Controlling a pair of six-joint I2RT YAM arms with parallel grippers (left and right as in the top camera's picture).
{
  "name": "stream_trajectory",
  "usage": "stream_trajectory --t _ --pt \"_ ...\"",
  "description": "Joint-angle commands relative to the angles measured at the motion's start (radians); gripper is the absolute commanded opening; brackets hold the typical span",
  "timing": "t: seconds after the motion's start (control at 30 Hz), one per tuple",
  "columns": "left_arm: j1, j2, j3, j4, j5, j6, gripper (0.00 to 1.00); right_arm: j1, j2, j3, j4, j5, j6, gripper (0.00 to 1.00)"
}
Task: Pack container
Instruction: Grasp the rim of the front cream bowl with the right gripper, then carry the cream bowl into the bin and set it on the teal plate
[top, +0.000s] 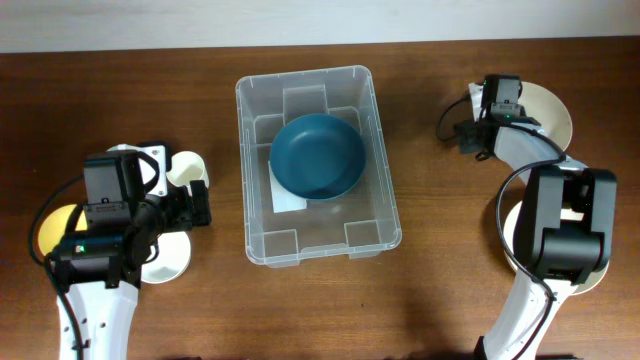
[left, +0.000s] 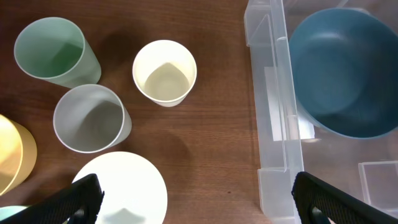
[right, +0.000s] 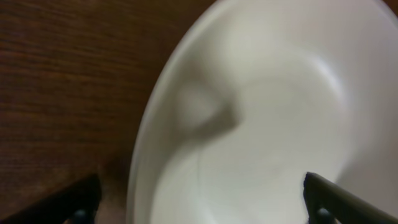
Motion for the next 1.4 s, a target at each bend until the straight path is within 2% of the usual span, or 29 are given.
stream_trajectory --t 0.0,0.13,0.2,0.37,0.43,0.67,0.8,1.0,1.1,1.2,1.37 --pt "0.005 -0.003 0.014 0.000 0.011 -0.010 0.99 -0.011 0.057 -0.006 0.019 0.023 -0.074 0.76" --pt "0.005 -0.003 0.014 0.000 0.011 -0.010 0.99 -0.023 0.057 -0.006 0.033 0.023 -0.074 0.44" --pt "0.005 -0.003 0.014 0.000 0.011 -0.010 0.99 -0.025 0.057 -0.006 0.033 0.023 -0.074 0.34" --pt "0.005 -0.003 0.014 0.000 0.011 -0.010 0.99 -0.026 0.057 -0.006 0.037 0.023 -0.074 0.17" --pt "0.005 -0.003 0.014 0.000 0.011 -0.010 0.99 -0.026 0.056 -0.006 0.045 0.028 -0.074 0.05" --pt "0.005 -0.003 0.014 0.001 0.011 -0.010 0.99 0.015 -0.029 0.032 0.036 0.113 -0.074 0.04" --pt "0.005 -0.003 0.014 0.002 0.011 -0.010 1.00 0.078 -0.171 0.056 0.016 0.116 -0.074 0.04" --pt "0.005 -0.003 0.014 0.002 0.011 -0.010 0.99 0.250 -0.438 0.056 -0.103 0.008 -0.110 0.04" --pt "0.005 -0.003 0.014 0.002 0.011 -0.010 0.99 0.396 -0.537 0.056 -0.193 -0.105 -0.180 0.04" --pt "0.005 -0.003 0.014 0.002 0.011 -0.010 0.99 0.558 -0.553 0.056 -0.305 -0.171 -0.284 0.04" --pt "0.005 -0.003 0.014 0.003 0.011 -0.010 0.99 0.719 -0.496 0.056 -0.372 -0.180 -0.293 0.04"
